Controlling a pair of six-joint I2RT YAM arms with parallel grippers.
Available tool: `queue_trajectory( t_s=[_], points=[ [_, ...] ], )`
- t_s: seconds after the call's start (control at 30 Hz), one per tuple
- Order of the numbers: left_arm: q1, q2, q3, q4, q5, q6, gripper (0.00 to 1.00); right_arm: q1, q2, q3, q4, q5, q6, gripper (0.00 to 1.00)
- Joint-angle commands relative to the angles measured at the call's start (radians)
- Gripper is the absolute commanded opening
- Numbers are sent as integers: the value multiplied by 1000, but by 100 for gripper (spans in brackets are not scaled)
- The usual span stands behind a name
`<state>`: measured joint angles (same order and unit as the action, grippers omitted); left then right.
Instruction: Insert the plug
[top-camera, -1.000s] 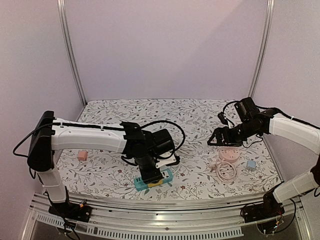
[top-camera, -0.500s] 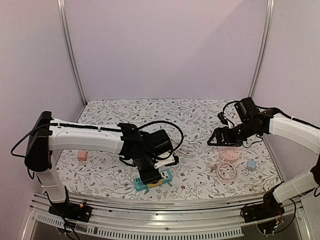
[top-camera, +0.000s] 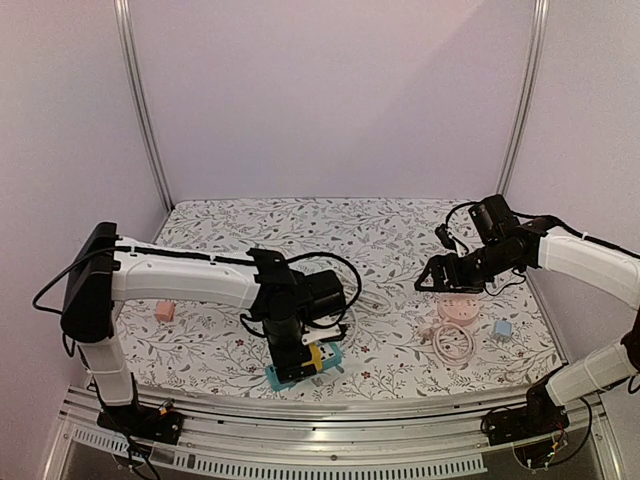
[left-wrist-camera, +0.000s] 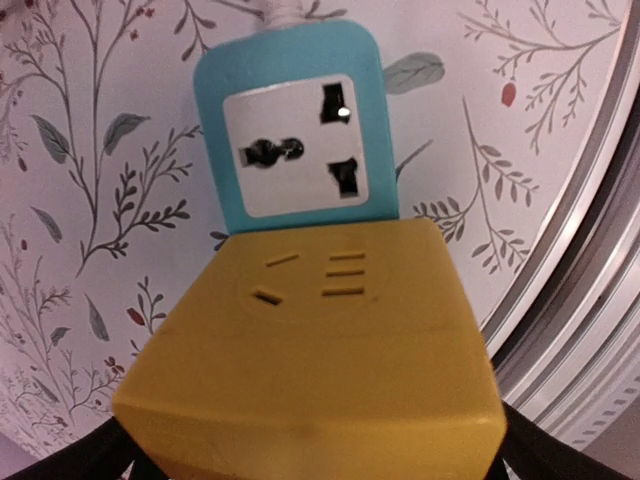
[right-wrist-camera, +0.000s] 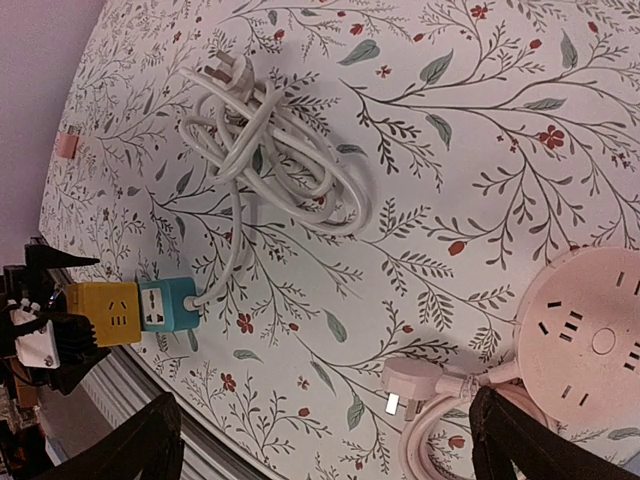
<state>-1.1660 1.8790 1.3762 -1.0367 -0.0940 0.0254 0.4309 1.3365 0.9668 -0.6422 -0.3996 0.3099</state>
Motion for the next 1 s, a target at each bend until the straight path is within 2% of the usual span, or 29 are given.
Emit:
queue_trajectory(
  t_s=[0.0,0.2,0.43,0.6,0.77,0.97],
  points=[
    [7,-52,71,-26,-18,-20,99,-4,-13,-16,18,-7,0,99],
    [18,-123,132,-37,-96,-69,100,-3,-10,-16,21,-5,0,99],
    [37,-263,166,-19,-370,-164,99,-3,-6,-15,24,-7,3,99],
    [81,-374,80,31,-428,-265,99,-4,-5,-9,22,-14,-1,99],
    [164,-419,18,-50,-455,-418,100,-3,9,1,21,-18,-5,99],
    [227,-482,-67,-86,-426,-490,99,-4,29,5,26,-38,-3,99]
  ],
)
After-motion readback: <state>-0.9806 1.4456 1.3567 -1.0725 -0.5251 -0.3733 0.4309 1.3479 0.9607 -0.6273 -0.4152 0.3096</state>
